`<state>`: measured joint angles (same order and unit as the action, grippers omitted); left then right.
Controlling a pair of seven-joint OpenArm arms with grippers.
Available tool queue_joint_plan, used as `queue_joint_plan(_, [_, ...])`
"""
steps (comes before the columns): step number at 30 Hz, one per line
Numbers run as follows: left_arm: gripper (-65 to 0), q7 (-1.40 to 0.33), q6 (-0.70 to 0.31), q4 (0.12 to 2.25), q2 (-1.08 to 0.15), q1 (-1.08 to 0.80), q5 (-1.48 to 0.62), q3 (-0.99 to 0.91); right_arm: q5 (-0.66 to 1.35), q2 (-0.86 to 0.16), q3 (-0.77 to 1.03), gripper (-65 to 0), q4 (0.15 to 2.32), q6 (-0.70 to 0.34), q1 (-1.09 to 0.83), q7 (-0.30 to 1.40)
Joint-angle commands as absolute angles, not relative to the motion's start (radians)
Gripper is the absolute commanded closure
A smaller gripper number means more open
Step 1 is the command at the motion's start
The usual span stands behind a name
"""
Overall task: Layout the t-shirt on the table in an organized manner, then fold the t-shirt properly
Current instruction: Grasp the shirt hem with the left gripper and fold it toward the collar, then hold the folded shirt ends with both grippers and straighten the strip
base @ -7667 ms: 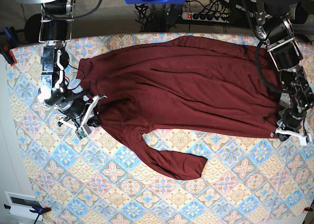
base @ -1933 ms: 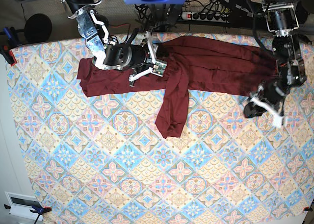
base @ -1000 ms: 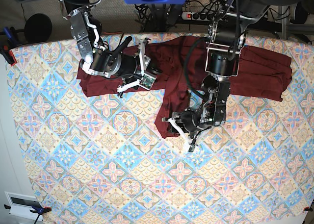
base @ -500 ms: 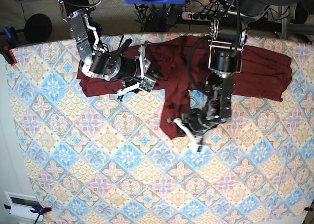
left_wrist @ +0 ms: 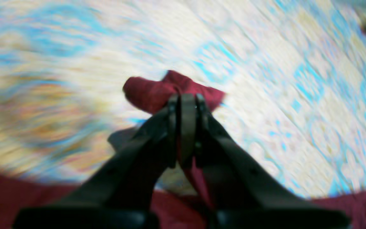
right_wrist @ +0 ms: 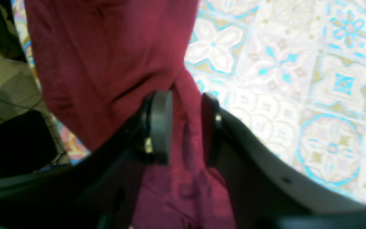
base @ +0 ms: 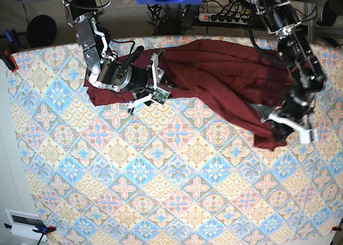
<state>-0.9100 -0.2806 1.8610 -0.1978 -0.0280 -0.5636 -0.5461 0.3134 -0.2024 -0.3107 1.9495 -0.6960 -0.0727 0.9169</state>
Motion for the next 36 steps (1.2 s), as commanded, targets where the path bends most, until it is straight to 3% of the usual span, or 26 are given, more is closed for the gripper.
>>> queue_joint_plan(1, [0.0, -0.895, -0.286, 1.896, -0.203, -0.041, -0.596, -0.582, 0.329, -0.203, -0.308, -15.5, 1.966, -0.696, -0.058, 0.894])
queue_joint_plan(8, [-0.1, -0.900, -0.286, 1.899, -0.248, -0.151, -0.628, -0.782, 0.329, -0.203, -0.309, -15.5, 1.968, -0.696, -0.065, 0.894])
queue_joint_plan(17, [-0.2, -0.903, -0.286, 1.804, -0.283, -0.173, -0.619, -0.780, 0.328, -0.203, -0.309, -15.5, 1.969, -0.696, -0.085, 0.894])
queue_joint_plan(36, [-0.2, -0.897, -0.286, 1.807, -0.397, -0.329, -0.628, -0.756, 0.323, -0.200, -0.232, -15.5, 1.949, -0.694, -0.077, 0.894])
